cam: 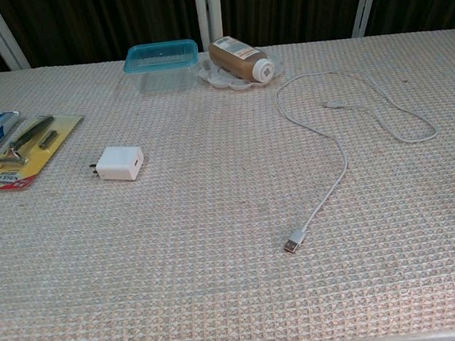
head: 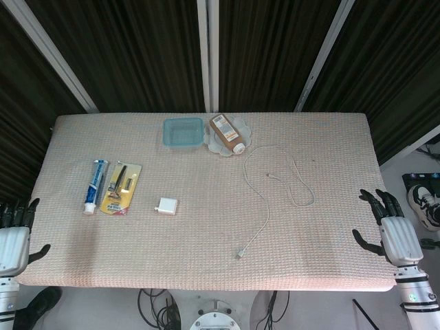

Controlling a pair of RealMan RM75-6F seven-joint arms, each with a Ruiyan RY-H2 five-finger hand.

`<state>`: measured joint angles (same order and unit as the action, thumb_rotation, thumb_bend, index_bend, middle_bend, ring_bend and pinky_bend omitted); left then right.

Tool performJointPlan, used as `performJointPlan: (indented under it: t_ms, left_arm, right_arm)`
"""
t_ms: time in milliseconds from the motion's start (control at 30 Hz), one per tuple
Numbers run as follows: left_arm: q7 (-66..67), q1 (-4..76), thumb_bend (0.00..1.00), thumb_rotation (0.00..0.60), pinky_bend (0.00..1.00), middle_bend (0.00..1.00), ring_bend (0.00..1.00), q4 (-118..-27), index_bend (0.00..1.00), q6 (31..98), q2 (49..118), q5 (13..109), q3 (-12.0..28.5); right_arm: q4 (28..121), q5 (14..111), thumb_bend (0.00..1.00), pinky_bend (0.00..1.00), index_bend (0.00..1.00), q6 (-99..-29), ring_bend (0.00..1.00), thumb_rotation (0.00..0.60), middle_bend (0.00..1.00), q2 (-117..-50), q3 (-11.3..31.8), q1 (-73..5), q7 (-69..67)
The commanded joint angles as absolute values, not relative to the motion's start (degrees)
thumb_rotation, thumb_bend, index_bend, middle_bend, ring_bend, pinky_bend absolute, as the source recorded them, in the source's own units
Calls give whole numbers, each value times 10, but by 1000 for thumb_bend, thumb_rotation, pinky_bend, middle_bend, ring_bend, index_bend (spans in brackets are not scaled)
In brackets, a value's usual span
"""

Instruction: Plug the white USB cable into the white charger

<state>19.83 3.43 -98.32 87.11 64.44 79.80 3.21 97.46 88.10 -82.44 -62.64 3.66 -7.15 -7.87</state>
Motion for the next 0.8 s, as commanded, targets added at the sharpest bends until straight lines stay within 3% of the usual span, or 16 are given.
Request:
performJointPlan:
  t_ms: [33,467,800]
  left_arm:
    - [194,36,113,600,0,15,0,-988,78,865,641,796,31]
    - [201,39,114,600,0,14,0,-1004,78,866,641,811,28]
    - [212,37,114,600,0,15,0,-1015,78,878,640,829,25]
  right_arm:
    - [972,881,239,0,85,-821,0,600,192,-628,36,-74,-80]
    - [977,946,241,0,85,-787,0,600,198,-626,23,-113,-91]
    - [1031,1028,272,0,157,-581,0,600,240,-651,24,-269,7]
